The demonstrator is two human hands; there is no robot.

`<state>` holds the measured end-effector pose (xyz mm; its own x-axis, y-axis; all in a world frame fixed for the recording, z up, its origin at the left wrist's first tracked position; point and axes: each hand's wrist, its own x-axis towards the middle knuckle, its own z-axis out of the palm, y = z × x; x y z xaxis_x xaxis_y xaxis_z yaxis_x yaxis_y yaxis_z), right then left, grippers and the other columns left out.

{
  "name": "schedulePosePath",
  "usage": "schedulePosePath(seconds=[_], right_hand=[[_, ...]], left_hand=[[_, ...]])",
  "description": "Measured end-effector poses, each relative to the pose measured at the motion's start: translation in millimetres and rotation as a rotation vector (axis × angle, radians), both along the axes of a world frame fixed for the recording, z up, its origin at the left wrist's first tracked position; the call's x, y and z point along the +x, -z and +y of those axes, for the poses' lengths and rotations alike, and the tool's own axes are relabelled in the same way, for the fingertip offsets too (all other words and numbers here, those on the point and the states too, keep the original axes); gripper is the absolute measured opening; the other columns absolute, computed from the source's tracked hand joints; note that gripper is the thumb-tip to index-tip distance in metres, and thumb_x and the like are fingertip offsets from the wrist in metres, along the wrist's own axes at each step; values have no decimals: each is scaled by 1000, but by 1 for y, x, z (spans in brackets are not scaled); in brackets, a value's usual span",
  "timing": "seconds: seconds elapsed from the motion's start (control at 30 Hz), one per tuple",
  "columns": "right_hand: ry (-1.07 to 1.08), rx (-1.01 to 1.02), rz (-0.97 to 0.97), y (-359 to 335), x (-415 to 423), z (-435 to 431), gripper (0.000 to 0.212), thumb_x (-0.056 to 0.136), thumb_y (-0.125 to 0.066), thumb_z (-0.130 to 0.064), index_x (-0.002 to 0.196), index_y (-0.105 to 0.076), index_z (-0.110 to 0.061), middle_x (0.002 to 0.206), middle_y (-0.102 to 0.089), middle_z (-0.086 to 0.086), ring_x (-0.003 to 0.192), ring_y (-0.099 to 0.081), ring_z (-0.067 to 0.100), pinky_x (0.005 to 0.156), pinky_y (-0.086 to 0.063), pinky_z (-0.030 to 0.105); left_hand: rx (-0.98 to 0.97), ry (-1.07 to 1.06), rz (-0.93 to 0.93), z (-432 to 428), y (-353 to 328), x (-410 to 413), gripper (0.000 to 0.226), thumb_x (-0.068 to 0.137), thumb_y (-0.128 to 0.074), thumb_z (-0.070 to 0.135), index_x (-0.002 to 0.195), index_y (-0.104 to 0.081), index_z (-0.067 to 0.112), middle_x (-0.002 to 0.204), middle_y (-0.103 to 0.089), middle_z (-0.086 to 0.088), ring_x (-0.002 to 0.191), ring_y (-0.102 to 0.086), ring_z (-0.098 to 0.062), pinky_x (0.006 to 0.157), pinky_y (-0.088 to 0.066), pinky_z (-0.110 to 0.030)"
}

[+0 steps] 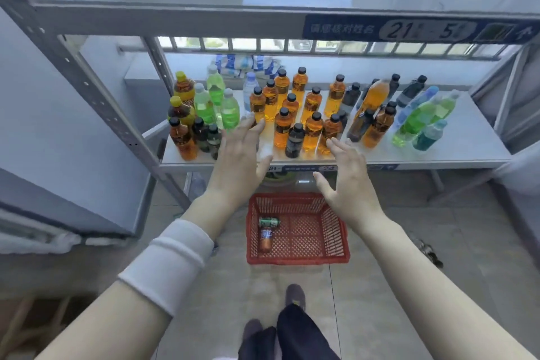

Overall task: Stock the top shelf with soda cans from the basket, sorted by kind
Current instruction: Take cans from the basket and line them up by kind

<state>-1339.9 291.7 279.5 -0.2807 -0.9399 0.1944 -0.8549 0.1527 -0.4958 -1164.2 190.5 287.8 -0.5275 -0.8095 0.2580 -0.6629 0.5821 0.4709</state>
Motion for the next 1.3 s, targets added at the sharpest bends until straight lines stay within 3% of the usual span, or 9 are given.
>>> schedulePosePath(seconds=[0.1,0.23,0.43,0.6,0.73,0.87,1.03,1.3], right_hand=[[0,73,-20,26,-18,-2,61,90,-56,-29,143,-31,-8,148,-32,7,142,-18,22,113,-10,26],[2,182,-99,66,-42,-5,60,90,-57,-26,142,-32,-9,148,-34,6,142,-18,20,113,-11,24],[-17,406,-204,150,-62,-4,59,90,-57,-23,141,-33,-7,147,-35,5,142,-19,20,111,-10,20],[-8,560,-322,270,-64,-11,54,90,-58,-20,139,-38,-10,142,-41,2,137,-30,15,109,-18,19],[22,693,-387,407,-61,-14,54,88,-60,-20,137,-39,-8,138,-44,6,130,-38,16,101,-19,11],[25,760,-439,548,-67,-34,56,88,-61,-21,137,-38,-7,138,-43,9,129,-38,20,97,-21,11],[10,793,-374,697,-75,-86,62,84,-66,-22,134,-40,1,135,-46,20,127,-41,31,99,-23,21],[-119,757,-305,829,-78,-167,73,78,-72,-22,140,-36,-11,143,-40,15,135,-31,31,109,-27,31]], left_hand=[[65,-28,-37,0,20,-15,61,91,-56,25,143,-29,11,153,-24,-8,142,-20,-21,115,-6,-37],[226,-86,-75,5,65,-36,60,91,-57,24,143,-30,11,152,-26,-7,142,-20,-21,117,-12,-46],[496,-181,-155,26,157,-51,60,92,-54,23,144,-27,12,153,-26,-5,143,-17,-18,118,-6,-38],[729,-302,-106,41,289,-53,56,90,-58,22,140,-36,12,143,-42,-3,134,-34,-17,113,-27,-36],[951,-345,-113,52,428,-63,55,90,-57,20,140,-35,13,140,-41,-2,132,-35,-16,110,-27,-26],[959,-319,-243,36,570,-76,48,87,-56,19,133,-43,11,130,-49,-9,123,-45,-26,102,-36,-33],[941,-287,-475,-14,710,-91,51,89,-52,28,130,-40,0,128,-47,-16,122,-42,-32,100,-30,-35],[934,-443,-600,-46,821,-107,67,92,-50,36,138,-22,-2,137,-39,-16,124,-41,-28,103,-30,-32]])
